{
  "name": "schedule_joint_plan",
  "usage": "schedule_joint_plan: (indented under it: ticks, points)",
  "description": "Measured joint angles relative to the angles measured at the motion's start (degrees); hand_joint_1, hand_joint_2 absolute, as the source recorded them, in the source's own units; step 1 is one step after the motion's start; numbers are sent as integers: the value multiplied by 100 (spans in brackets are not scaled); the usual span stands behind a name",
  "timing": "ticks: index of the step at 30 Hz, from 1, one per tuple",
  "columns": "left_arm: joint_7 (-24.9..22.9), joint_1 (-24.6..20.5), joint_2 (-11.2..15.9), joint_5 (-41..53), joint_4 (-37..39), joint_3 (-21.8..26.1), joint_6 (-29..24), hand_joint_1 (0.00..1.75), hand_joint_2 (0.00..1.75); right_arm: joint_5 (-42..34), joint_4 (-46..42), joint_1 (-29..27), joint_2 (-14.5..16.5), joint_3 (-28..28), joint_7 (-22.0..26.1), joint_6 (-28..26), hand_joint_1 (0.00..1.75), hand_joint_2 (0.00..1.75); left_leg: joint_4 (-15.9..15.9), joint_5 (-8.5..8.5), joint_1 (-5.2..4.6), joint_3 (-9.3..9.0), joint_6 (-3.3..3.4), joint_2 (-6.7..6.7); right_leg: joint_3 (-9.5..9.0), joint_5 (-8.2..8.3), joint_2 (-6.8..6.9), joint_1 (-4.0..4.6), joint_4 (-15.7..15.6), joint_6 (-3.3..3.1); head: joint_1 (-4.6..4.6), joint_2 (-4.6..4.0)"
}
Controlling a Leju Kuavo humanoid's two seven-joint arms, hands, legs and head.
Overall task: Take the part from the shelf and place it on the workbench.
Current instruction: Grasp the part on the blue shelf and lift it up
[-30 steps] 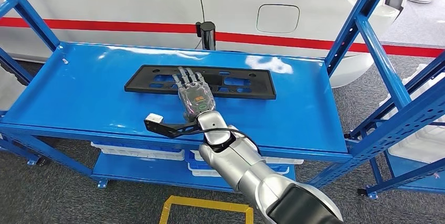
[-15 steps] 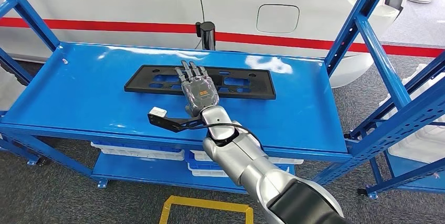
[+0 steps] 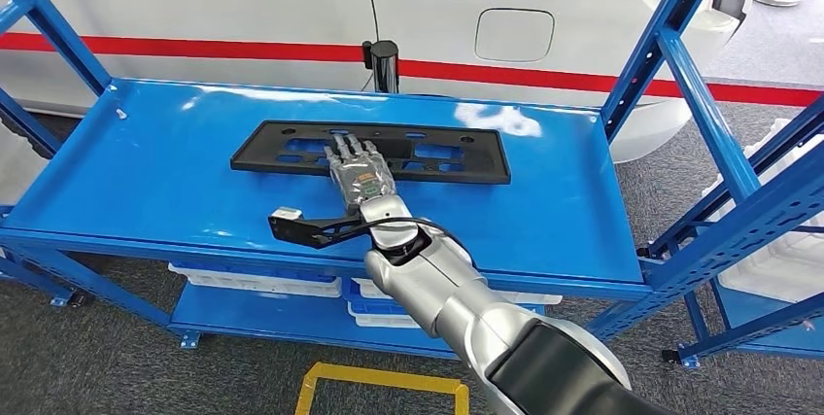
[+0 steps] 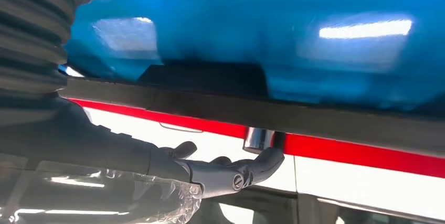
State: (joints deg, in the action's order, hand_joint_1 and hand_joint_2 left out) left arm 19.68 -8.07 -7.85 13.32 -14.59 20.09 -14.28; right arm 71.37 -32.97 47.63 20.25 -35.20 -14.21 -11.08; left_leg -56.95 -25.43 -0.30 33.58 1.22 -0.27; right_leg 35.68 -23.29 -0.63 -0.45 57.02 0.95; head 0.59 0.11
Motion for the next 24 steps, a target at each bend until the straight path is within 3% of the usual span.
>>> schedule_joint_plan:
  ticks: [3,7,12,24]
  points:
    - [14,7,0,-10,1,0,20,0,0,22,24,23,6,-103,-17,-20,1,175,0,0,0,-2,0,0,-2,0,0,0,0,0,0,0]
    - [37,16,-5,-21,1,2,23,0,0,93,51,25,10,-246,-30,-106,165,175,0,0,0,-3,0,0,-2,0,0,0,0,0,0,0]
    - [64,30,-19,-32,1,3,23,0,0,184,83,-13,10,-417,-35,-171,175,175,0,0,0,-2,0,0,-2,0,0,0,0,0,0,0]
    - [92,63,-40,-20,1,8,22,0,0,356,128,-50,12,-530,-25,-495,175,175,0,0,0,-2,0,0,-2,0,0,0,0,0,1,0]
